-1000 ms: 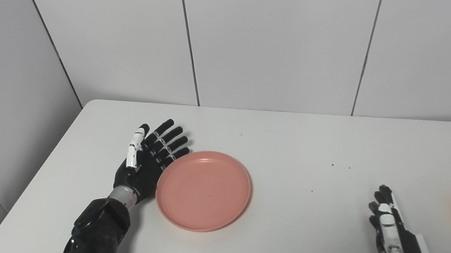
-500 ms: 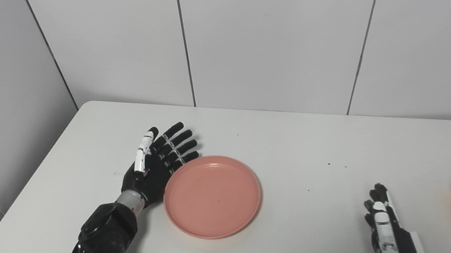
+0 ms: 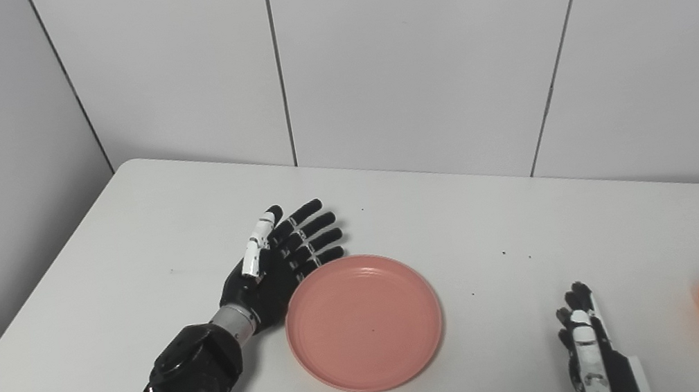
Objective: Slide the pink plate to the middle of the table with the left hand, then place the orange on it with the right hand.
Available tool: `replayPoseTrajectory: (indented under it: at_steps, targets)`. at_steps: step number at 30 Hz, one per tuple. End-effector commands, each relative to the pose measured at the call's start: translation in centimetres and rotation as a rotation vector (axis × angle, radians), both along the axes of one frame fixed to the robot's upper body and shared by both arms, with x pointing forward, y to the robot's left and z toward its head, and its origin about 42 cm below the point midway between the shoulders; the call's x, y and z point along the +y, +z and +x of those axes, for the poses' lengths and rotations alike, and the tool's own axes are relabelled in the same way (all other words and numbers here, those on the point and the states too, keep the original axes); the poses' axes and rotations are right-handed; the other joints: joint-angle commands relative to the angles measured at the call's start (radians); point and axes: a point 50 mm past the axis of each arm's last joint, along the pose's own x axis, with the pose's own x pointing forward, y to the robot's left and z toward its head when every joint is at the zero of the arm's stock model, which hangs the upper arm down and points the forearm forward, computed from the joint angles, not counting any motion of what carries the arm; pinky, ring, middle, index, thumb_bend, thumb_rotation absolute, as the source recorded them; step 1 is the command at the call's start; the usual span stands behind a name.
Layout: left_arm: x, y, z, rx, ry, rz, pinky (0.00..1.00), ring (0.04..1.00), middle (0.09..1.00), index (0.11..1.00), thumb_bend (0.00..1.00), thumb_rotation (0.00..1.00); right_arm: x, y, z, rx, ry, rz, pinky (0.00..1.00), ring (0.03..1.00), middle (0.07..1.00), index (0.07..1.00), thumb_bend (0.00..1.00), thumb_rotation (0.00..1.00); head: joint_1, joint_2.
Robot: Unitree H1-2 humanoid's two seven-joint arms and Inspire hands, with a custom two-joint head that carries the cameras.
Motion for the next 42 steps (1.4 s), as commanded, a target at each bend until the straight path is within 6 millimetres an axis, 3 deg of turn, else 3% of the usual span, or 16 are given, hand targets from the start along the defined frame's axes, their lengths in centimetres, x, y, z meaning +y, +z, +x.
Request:
replayPoseTrajectory:
  at_steps: [1, 13, 35, 42]
  targets:
    - [-1.1, 0.7, 0.0, -0.011, -0.028, -0.012, 0.73, 0.773, 0.791, 0.794, 0.31, 1.00, 0.4, 1.6, 0.2, -0.076, 0.007, 0.012, 1.00, 0.976, 0.987, 0.984, 0.24, 1.00, -0.001, 0.003]
    - [-3.8, 0.8, -0.7, -0.002, -0.061, -0.049, 0.73, 0.769, 0.785, 0.790, 0.32, 1.00, 0.6, 1.9, 0.2, -0.084, 0.007, 0.028, 1.00, 0.979, 0.992, 0.988, 0.24, 1.00, -0.021, 0.021]
    - [-8.4, -0.6, -2.6, 0.041, -0.098, -0.049, 0.74, 0.765, 0.785, 0.778, 0.32, 1.00, 1.0, 2.3, 0.1, -0.083, -0.005, 0.017, 1.00, 0.969, 0.985, 0.981, 0.24, 1.00, -0.042, 0.034]
    - [-8.8, -0.6, -2.8, 0.031, -0.090, -0.023, 0.76, 0.779, 0.793, 0.785, 0.33, 1.00, 1.1, 2.3, 0.3, -0.089, -0.014, 0.007, 1.00, 0.970, 0.984, 0.982, 0.23, 1.00, -0.055, 0.034]
